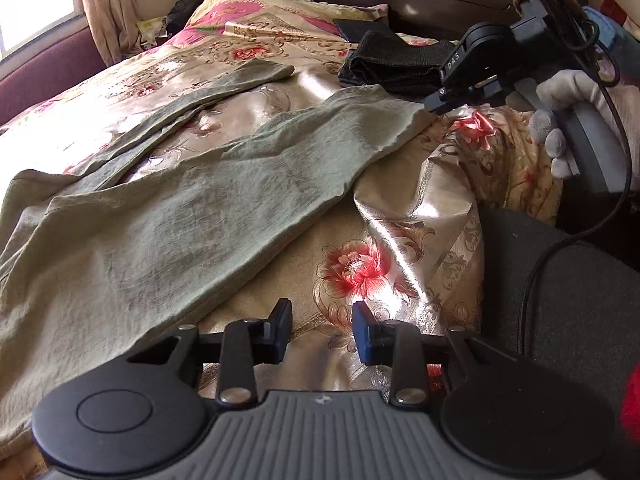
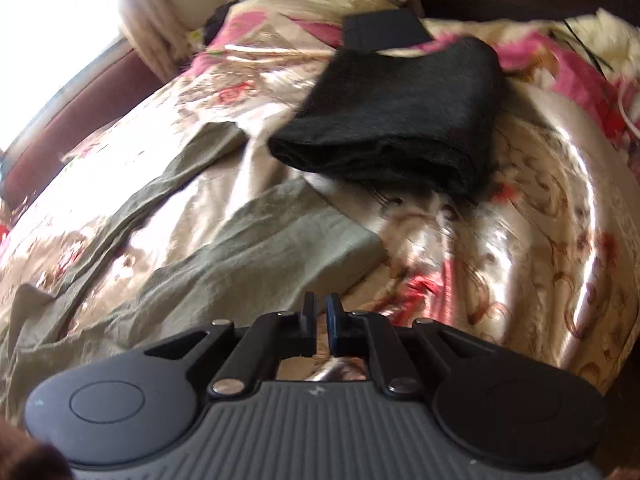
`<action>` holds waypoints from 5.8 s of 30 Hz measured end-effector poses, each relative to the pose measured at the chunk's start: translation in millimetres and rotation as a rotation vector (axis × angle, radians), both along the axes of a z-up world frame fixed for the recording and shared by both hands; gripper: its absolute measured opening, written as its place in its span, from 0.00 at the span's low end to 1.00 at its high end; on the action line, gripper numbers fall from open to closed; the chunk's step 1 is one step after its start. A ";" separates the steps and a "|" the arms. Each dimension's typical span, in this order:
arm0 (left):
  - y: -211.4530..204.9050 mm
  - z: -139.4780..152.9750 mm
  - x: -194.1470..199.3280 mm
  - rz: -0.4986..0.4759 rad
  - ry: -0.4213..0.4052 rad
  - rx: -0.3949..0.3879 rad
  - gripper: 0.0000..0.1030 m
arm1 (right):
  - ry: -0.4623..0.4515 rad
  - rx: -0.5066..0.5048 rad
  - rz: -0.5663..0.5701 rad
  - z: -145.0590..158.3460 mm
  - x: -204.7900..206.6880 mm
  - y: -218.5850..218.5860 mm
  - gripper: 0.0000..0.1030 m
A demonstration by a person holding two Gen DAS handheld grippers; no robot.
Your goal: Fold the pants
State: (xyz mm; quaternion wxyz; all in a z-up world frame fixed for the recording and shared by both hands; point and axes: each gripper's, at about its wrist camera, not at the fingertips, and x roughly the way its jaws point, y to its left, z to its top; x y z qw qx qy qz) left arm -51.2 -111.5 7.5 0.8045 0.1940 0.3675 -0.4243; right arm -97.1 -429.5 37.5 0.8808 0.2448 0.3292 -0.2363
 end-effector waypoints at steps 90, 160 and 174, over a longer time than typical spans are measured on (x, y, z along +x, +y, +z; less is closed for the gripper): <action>314.2 40.1 154.6 0.680 -0.123 -0.053 0.22 | 0.073 -0.358 1.190 29.5 128.4 303.9 0.03; 355.4 63.1 203.6 0.597 -0.106 -0.216 0.44 | -0.238 -0.136 1.549 51.4 235.9 488.6 0.05; 409.5 -0.4 122.8 0.825 0.013 -0.217 0.44 | -0.093 -0.367 1.715 -33.7 144.2 559.9 0.07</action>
